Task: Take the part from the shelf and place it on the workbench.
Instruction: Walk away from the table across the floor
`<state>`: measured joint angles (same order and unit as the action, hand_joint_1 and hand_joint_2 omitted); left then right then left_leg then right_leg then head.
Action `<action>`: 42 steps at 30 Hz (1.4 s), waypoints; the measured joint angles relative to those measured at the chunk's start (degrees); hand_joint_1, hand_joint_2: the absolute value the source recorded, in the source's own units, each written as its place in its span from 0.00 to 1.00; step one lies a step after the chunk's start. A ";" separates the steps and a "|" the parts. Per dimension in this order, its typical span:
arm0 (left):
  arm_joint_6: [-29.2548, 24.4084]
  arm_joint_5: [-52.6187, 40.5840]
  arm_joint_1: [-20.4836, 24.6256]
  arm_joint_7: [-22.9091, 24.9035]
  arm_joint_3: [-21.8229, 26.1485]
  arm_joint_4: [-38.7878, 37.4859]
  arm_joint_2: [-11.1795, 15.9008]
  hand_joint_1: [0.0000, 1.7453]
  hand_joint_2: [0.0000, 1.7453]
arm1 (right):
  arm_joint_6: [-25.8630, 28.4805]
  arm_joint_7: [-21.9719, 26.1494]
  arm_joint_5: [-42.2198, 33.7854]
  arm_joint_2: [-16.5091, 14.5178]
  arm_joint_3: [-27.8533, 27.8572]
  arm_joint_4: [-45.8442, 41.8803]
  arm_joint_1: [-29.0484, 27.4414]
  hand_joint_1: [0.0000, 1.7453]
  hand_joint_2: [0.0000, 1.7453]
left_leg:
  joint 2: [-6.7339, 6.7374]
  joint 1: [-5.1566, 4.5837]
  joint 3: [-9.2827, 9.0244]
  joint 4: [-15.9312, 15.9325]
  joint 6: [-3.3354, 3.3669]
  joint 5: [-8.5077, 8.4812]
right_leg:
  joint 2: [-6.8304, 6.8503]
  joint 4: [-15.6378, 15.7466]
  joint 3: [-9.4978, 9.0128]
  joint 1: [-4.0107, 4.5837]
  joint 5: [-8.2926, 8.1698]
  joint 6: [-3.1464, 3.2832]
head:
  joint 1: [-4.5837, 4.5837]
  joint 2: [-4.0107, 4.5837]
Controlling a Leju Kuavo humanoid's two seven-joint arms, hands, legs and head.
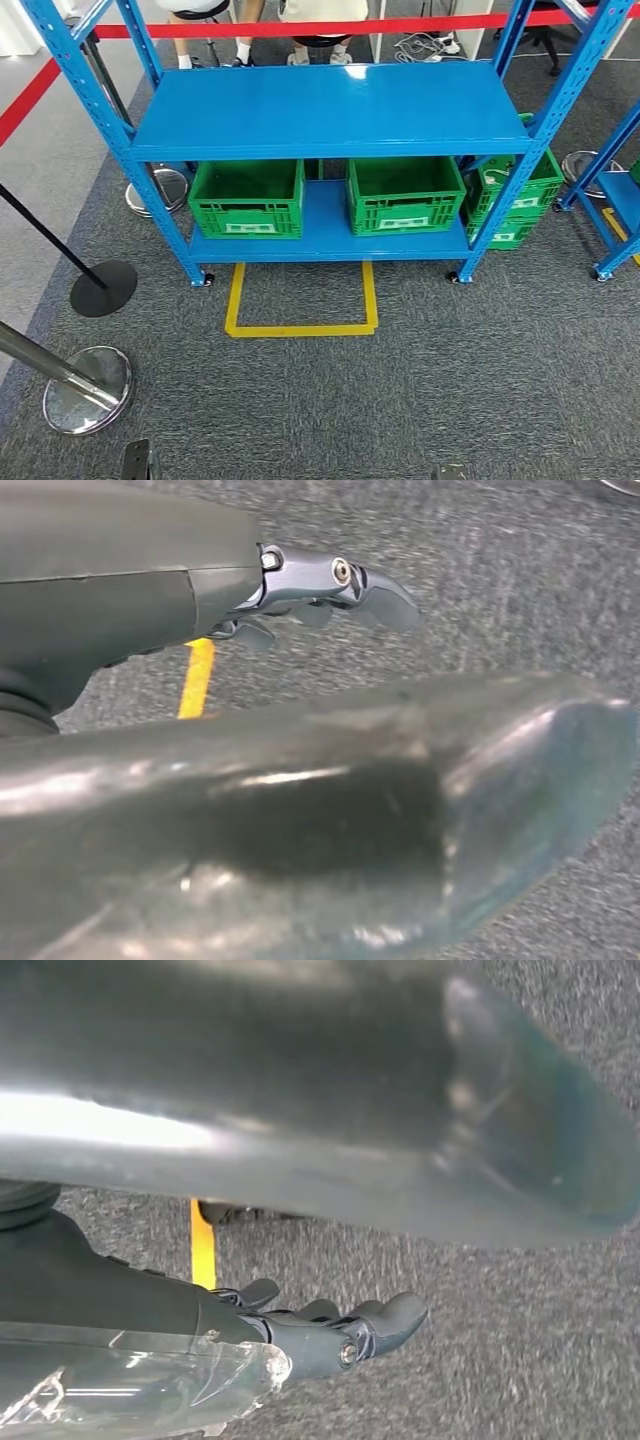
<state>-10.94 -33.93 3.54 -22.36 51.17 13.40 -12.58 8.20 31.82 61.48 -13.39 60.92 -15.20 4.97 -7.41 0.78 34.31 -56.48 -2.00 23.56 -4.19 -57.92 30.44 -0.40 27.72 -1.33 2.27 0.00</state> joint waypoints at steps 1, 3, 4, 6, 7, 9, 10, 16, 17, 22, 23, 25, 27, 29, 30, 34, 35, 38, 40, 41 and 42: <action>0.00 -0.06 -0.04 -0.05 0.02 0.00 0.00 0.00 0.00 | 0.00 0.02 -0.04 0.01 0.02 -0.02 0.02 0.00 0.00 | 1.06 -0.08 0.53 -0.92 -0.28 0.70 | 0.67 0.21 -0.02 -0.07 -0.22 0.35 | 0.25 0.00; 0.12 -0.19 0.09 -0.25 0.05 0.00 -0.03 0.00 0.00 | -0.07 0.08 -0.30 0.08 0.11 -0.06 -0.02 0.00 0.00 | 4.60 -0.31 3.13 -6.33 -0.69 4.03 | 2.07 0.47 0.00 -0.05 -0.43 0.86 | 0.79 0.00; 0.24 -0.22 0.20 -0.37 0.06 0.00 -0.02 0.00 0.00 | -0.14 0.11 -0.44 0.12 0.20 -0.08 -0.07 0.00 0.00 | 5.86 -0.30 5.00 -10.34 -0.86 5.95 | 2.75 0.49 0.08 0.06 -0.40 1.03 | 0.98 0.00; 0.49 -0.30 0.19 -0.62 0.06 0.00 -0.01 0.00 0.00 | -0.37 0.22 -0.65 0.22 0.39 -0.11 -0.15 0.00 0.00 | 6.77 -0.24 7.38 -15.80 -1.03 7.56 | 3.86 0.48 0.20 0.21 -0.32 1.18 | 1.00 0.00; 0.58 -0.32 0.11 -0.72 0.07 0.00 -0.01 0.00 0.00 | -0.45 0.30 -0.71 0.26 0.45 -0.12 -0.12 0.00 0.00 | 6.84 -0.23 7.04 -15.56 -1.00 6.81 | 4.20 0.48 0.20 0.23 -0.29 1.20 | 1.00 0.00; 0.66 -0.32 0.02 -0.87 0.10 0.00 -0.01 0.00 0.00 | -0.55 0.44 -0.78 0.29 0.51 -0.14 -0.02 0.00 0.00 | 6.96 -0.27 3.20 -9.24 -0.65 3.48 | 4.57 0.49 0.06 0.23 -0.19 1.06 | 1.01 0.00; 0.66 -0.32 0.08 -0.93 0.14 0.00 -0.01 0.00 0.00 | -0.57 0.50 -0.80 0.30 0.53 -0.14 0.05 0.00 0.00 | 7.15 -0.38 0.80 -5.08 -0.37 2.38 | 4.66 0.43 0.01 0.36 -0.05 0.86 | 1.02 0.00; 0.62 -0.23 0.15 -1.14 0.52 0.00 -0.06 0.00 0.00 | -0.60 0.83 -0.85 0.33 0.69 -0.25 0.13 0.00 0.00 | 7.28 -0.31 -3.14 0.80 1.76 2.49 | 4.65 -1.07 -0.25 0.59 0.61 -1.22 | 0.83 -0.01; 0.62 -0.21 0.11 -1.14 0.61 0.00 -0.07 0.00 0.00 | -0.60 0.85 -0.87 0.35 0.73 -0.27 0.19 0.00 0.00 | 7.25 -0.23 -3.53 0.81 2.06 2.62 | 4.58 -2.90 0.67 0.54 1.63 -1.47 | 0.62 -0.01; 0.65 -0.19 -0.08 -1.14 0.93 0.00 -0.16 0.00 0.00 | -0.60 0.85 -0.94 0.36 0.84 -0.28 -0.04 0.00 0.00 | 6.95 -0.33 -5.13 0.80 2.38 4.02 | 4.43 -16.00 9.77 0.41 5.17 -1.91 | 0.08 0.00; 0.69 -0.17 -0.14 -1.16 0.97 0.00 -0.18 0.00 0.00 | -0.60 0.84 -0.92 0.37 0.86 -0.28 -0.13 0.00 0.00 | 6.83 -0.31 -5.76 0.80 2.29 4.48 | 4.43 -14.03 9.55 0.39 3.32 -1.91 | 0.07 0.00; 0.79 -0.15 -0.17 -1.24 1.04 0.00 -0.22 0.00 0.00 | -0.60 0.83 -0.88 0.38 0.89 -0.27 -0.21 0.00 0.00 | 6.67 -0.27 -7.16 0.79 1.95 5.53 | 4.39 -6.69 7.19 0.35 -1.42 -1.82 | -0.03 0.00; 0.82 -0.13 -0.11 -1.32 1.15 0.00 -0.23 0.00 0.00 | -0.62 0.82 -0.83 0.38 0.92 -0.26 -0.13 0.00 0.00 | 6.58 -0.32 -7.87 0.78 1.32 6.46 | 4.34 -2.00 5.41 0.47 -2.95 -1.10 | -0.14 0.00; 0.82 -0.12 -0.05 -1.33 1.22 0.00 -0.22 0.00 0.00 | -0.63 0.81 -0.79 0.39 1.02 -0.27 -0.10 0.00 0.00 | 6.55 -0.36 -8.14 0.66 0.64 6.85 | 4.28 -1.38 4.85 0.64 -2.31 -0.04 | -0.13 0.00; 0.82 -0.11 -0.02 -1.33 1.23 0.00 -0.22 0.00 0.00 | -0.63 0.81 -0.78 0.39 1.08 -0.27 -0.13 0.00 0.00 | 6.60 -0.34 -8.07 0.27 0.39 6.83 | 4.24 -1.33 4.45 0.60 -2.44 0.33 | -0.07 0.00; 0.82 -0.10 0.28 -1.44 1.27 0.00 -0.19 0.00 0.00 | -0.62 0.84 -0.71 0.40 1.25 -0.28 0.01 0.00 0.00 | 6.82 -0.34 -1.26 -10.75 -0.59 8.13 | 4.28 -0.74 2.58 0.31 -1.29 1.43 | 0.30 0.00; 0.82 -0.10 0.21 -1.44 1.28 0.00 -0.19 0.00 0.00 | -0.62 0.84 -0.70 0.40 1.29 -0.28 0.01 0.00 0.00 | 6.83 -0.33 1.46 -14.18 -0.71 9.74 | 4.25 -0.71 2.09 0.31 -0.81 1.55 | 0.36 0.00; 0.83 -0.07 -0.11 -1.44 1.31 0.00 -0.19 0.00 0.00 | -0.62 0.84 -0.69 0.40 1.39 -0.28 -0.17 0.00 0.00 | 6.83 -0.35 5.56 -15.72 -0.57 10.94 | 4.00 -0.69 -0.06 0.31 0.91 1.57 | 0.37 0.00; 0.82 -0.06 -0.22 -1.44 1.33 -0.01 -0.19 0.00 0.00 | -0.63 0.84 -0.67 0.40 1.42 -0.27 -0.20 0.00 0.00 | 7.04 -0.42 4.73 -9.62 -0.05 5.49 | 3.91 -0.60 -1.64 0.32 2.27 1.31 | 0.37 0.00; 0.82 -0.03 -0.25 -1.44 1.34 -0.01 -0.19 0.00 0.00 | -0.64 0.84 -0.65 0.40 1.42 -0.27 -0.17 0.00 0.00 | 7.28 -0.51 4.19 -6.20 0.19 2.64 | 3.86 -0.69 -2.31 0.42 2.97 1.08 | 0.44 0.00; 0.84 0.02 -0.28 -1.45 1.36 -0.02 -0.19 0.00 0.00 | -0.64 0.82 -0.64 0.41 1.42 -0.27 -0.13 0.00 0.00 | 7.49 -0.60 3.75 -3.70 0.39 0.55 | 3.84 -0.56 -2.73 0.55 3.74 0.79 | 0.46 0.00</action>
<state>-10.10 -33.91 3.26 -23.81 52.53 13.38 -12.76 7.56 32.64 60.84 -12.98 62.34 -15.46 4.84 0.08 0.18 38.06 -60.18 -1.60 24.11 -0.35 -58.49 27.71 0.15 31.46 -0.54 2.73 0.00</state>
